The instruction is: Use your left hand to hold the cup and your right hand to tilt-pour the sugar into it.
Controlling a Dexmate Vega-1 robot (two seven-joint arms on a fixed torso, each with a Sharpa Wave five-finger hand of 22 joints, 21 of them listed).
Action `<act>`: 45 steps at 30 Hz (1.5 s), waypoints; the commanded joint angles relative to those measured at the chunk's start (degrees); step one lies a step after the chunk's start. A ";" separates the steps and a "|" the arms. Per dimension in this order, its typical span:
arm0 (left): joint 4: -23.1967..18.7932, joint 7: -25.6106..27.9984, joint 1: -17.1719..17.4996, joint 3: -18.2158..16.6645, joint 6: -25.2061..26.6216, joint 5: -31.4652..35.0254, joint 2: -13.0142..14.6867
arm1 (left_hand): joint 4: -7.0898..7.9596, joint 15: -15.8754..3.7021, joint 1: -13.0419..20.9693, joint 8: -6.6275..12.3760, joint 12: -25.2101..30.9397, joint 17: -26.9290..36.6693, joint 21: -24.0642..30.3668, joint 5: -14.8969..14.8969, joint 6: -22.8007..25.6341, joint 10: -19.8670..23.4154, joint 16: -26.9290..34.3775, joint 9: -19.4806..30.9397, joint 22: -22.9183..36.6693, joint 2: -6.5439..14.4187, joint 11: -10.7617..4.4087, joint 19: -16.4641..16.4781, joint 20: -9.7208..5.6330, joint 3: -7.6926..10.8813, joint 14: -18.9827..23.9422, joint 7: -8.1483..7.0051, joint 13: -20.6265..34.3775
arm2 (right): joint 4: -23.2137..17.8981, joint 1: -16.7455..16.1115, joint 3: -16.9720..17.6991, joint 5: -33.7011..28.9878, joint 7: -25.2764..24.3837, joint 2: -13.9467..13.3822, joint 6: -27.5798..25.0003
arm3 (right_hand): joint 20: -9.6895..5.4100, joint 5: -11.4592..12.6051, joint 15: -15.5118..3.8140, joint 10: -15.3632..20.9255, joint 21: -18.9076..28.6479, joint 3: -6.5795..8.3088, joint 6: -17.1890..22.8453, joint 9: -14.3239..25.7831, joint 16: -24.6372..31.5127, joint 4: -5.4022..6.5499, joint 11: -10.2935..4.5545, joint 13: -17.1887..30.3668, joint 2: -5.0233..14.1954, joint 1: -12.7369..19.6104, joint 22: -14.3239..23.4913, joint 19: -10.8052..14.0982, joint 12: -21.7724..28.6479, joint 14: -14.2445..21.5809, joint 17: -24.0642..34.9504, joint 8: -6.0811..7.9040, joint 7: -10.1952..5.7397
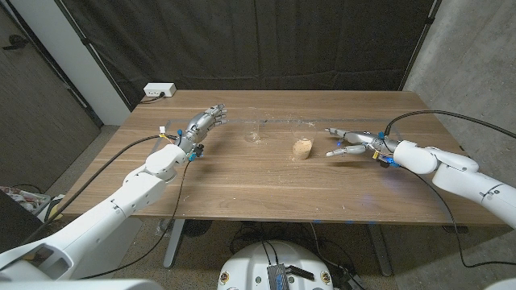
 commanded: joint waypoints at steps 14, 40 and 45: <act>2.35 -2.19 0.83 -0.80 -2.64 -2.09 1.29 | -0.34 -0.13 -0.15 0.25 0.27 0.07 -0.42 0.24 0.80 0.82 0.47 0.07 0.09 -0.23 0.03 0.68 -0.37 0.35 0.69 0.15 0.37 | -4.87 0.62 -1.76 1.95 4.79 3.98 -6.55 | 1.79 0.69 0.67 -1.11 -1.09 -0.09 -3.83 -0.08 -0.09 0.09 1.09 -0.18 1.15 1.85 0.08 -0.99 0.11 -0.84 -0.24 0.26 0.78; 5.90 -5.01 1.87 -1.61 -6.19 -3.56 0.99 | -0.57 -0.35 -0.37 0.24 0.22 -0.08 -1.03 0.26 1.08 1.09 0.46 0.04 0.10 -0.17 -0.02 0.82 -0.51 0.59 0.98 0.35 0.50 | -10.13 -2.81 -1.20 8.16 2.21 7.34 -13.86 | 3.24 0.84 2.11 -2.27 -2.11 0.26 -3.19 -0.22 -0.12 0.34 2.16 -0.54 2.57 3.24 0.15 -1.41 -0.10 -1.62 -0.52 0.68 1.59; 6.87 -5.79 1.55 -1.61 -6.93 -3.54 0.73 | -0.62 -0.42 -0.43 0.24 0.22 -0.11 -1.19 0.27 1.14 1.16 0.46 0.03 0.11 -0.16 0.34 0.80 -0.51 0.65 1.05 0.37 0.53 | -11.34 -3.20 -1.39 9.23 1.88 8.17 -16.79 | 3.76 0.80 2.71 -2.66 -2.39 0.43 -3.31 -0.24 -0.20 0.37 2.23 -0.63 3.00 3.70 0.17 -1.53 -0.17 -2.06 -0.57 0.67 1.64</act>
